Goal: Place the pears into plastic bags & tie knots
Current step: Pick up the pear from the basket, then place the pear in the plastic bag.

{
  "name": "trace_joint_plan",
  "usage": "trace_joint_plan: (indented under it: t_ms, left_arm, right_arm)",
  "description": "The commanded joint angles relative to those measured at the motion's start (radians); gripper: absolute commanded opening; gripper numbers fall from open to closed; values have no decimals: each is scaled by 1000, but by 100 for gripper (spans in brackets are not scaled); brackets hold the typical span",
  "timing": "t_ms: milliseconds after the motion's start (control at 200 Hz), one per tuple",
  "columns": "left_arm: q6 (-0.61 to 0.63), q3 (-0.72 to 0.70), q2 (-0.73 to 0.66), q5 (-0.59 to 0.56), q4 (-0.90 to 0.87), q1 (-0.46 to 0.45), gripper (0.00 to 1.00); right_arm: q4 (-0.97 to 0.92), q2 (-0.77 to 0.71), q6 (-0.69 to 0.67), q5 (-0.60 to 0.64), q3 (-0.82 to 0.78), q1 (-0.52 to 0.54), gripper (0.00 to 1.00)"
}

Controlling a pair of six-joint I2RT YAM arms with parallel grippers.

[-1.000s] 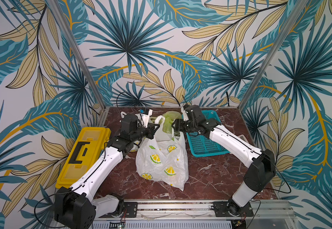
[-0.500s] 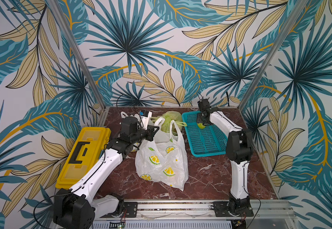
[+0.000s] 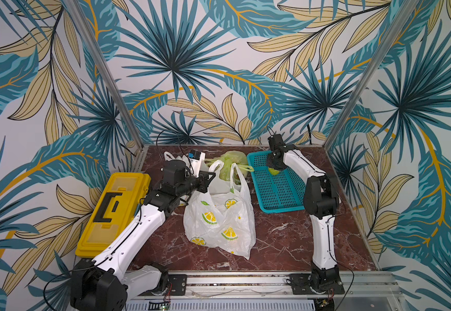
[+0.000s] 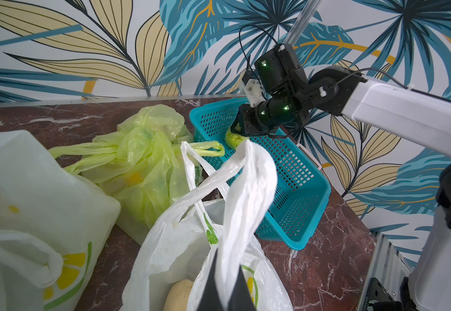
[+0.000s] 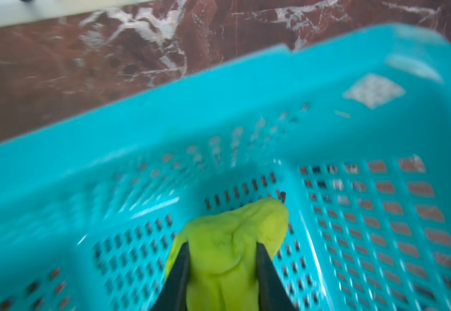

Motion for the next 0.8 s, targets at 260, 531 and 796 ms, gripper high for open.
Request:
trace_joint_plan:
  t_ms: [260, 531, 796]
  left_arm:
    - [0, 36, 25, 9, 11, -4, 3]
    - [-18, 19, -5, -16, 11, -7, 3]
    - [-1, -1, -21, -35, 11, -7, 2]
  right_arm:
    - [323, -531, 332, -386, -436, 363, 22]
    - [489, -358, 492, -363, -414, 530, 25]
    - [223, -361, 278, -296, -301, 519, 65]
